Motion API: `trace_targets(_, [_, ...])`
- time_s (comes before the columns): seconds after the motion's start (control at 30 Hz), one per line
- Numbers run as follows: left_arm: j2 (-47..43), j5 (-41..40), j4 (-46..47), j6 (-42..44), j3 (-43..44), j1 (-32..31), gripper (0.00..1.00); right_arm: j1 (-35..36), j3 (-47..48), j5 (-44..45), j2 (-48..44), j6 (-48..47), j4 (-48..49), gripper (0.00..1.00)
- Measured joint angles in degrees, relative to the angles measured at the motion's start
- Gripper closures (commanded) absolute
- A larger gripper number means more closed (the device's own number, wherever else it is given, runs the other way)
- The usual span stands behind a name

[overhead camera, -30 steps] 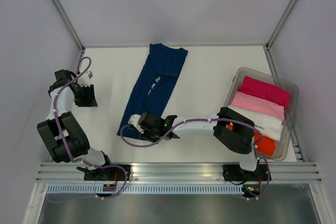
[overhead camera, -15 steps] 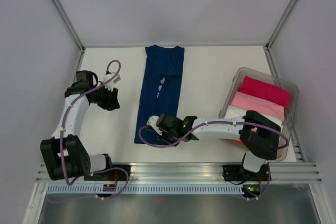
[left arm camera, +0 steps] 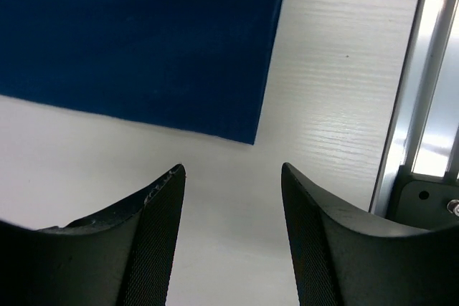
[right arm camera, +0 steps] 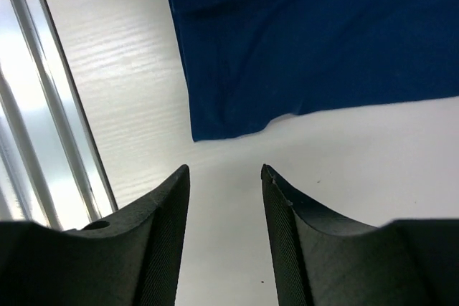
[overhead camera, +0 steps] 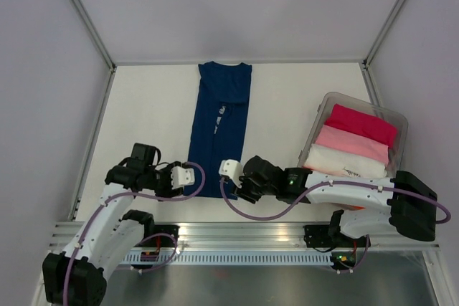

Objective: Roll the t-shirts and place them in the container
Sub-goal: Fold the tshirt, then roll the tshirt

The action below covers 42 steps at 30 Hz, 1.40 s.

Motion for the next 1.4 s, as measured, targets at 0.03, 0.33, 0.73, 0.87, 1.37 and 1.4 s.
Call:
trace_targets(0.03, [-0.3, -0.6, 0.0, 0.7, -0.7, -1.3, 0.38, 0.0, -1.5, 0.0, -0.5, -0.6, 0.8, 0.48])
trace_targets(0.33, [0.2, -6.5, 5.1, 0.9, -3.6, -14.0, 0.38, 0.0, -4.9, 0.3, 1.8, -7.6, 5.3, 0.52])
trace_targets(0.73, [3.9, -9.3, 7.9, 1.0, -6.1, -16.6, 0.39, 2.4, -5.0, 0.0, 8.8, -14.4, 6.0, 0.55])
trace_targets(0.87, [4.8, -10.5, 9.8, 1.1, -6.7, -17.4, 0.4, 2.4, -5.0, 0.0, 9.2, -14.9, 7.1, 0.54])
trace_targets(1.37, [8.0, -13.2, 14.1, 1.9, -8.0, -17.8, 0.75, 3.6, -4.0, -1.6, 14.3, -17.2, 12.6, 0.73])
trace_targets(1.4, [8.1, -13.3, 14.2, 1.9, -8.0, -17.8, 0.77, 3.5, -4.0, -1.6, 14.7, -16.9, 13.1, 0.77])
